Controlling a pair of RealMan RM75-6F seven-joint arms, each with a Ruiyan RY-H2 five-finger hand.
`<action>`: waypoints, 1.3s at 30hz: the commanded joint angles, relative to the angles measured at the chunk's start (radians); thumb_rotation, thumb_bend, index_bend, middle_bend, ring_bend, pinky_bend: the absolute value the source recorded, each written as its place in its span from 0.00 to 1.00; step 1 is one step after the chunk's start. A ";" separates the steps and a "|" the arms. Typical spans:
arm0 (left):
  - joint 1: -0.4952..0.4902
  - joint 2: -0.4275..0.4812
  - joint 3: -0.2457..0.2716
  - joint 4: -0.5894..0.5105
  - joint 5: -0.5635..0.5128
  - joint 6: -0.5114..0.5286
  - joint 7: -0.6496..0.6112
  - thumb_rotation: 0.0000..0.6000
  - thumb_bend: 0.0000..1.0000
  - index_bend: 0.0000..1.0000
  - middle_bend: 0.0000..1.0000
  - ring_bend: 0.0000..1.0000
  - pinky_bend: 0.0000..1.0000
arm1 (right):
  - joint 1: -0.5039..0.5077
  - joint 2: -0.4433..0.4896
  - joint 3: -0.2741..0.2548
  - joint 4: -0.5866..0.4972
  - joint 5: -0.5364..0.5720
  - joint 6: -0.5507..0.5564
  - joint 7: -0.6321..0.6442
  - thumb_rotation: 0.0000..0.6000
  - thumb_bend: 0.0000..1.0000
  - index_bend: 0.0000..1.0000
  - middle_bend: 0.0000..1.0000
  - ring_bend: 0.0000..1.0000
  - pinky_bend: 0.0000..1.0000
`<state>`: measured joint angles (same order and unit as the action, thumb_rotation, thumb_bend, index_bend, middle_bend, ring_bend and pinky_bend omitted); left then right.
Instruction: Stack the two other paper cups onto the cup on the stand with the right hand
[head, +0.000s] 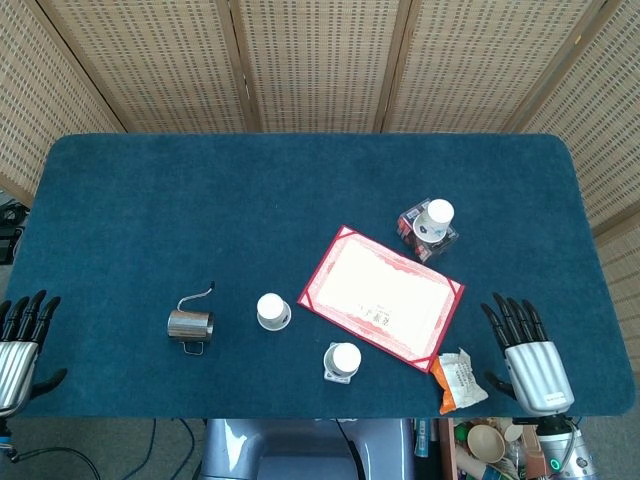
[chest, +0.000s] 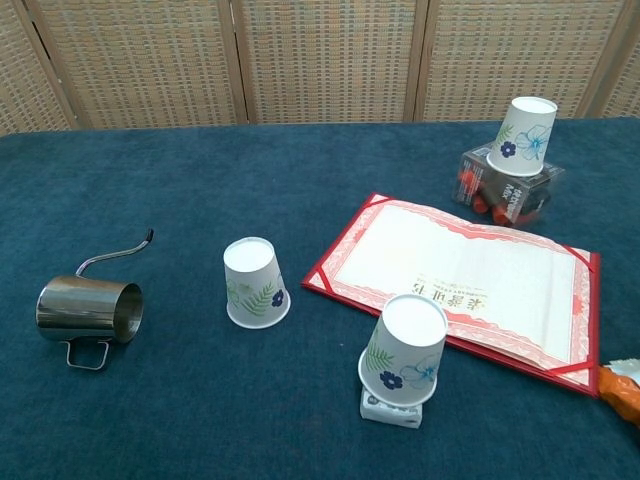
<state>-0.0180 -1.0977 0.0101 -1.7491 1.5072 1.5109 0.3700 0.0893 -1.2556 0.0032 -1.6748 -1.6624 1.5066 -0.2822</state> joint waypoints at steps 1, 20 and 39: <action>0.000 0.000 0.000 0.000 0.001 0.000 -0.001 1.00 0.18 0.00 0.00 0.00 0.00 | 0.000 0.000 0.001 0.000 0.000 0.000 -0.001 1.00 0.10 0.00 0.00 0.00 0.00; 0.002 -0.001 -0.001 0.001 0.003 0.007 -0.004 1.00 0.18 0.00 0.00 0.00 0.00 | 0.098 -0.003 0.050 -0.121 -0.045 -0.083 -0.008 1.00 0.10 0.06 0.00 0.00 0.00; -0.005 -0.005 0.001 0.006 -0.001 -0.008 -0.004 1.00 0.18 0.00 0.00 0.00 0.00 | 0.320 -0.162 0.183 -0.226 0.184 -0.354 -0.195 1.00 0.10 0.20 0.00 0.00 0.00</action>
<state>-0.0224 -1.1023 0.0108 -1.7430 1.5059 1.5026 0.3658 0.3936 -1.4002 0.1723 -1.8994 -1.5006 1.1717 -0.4574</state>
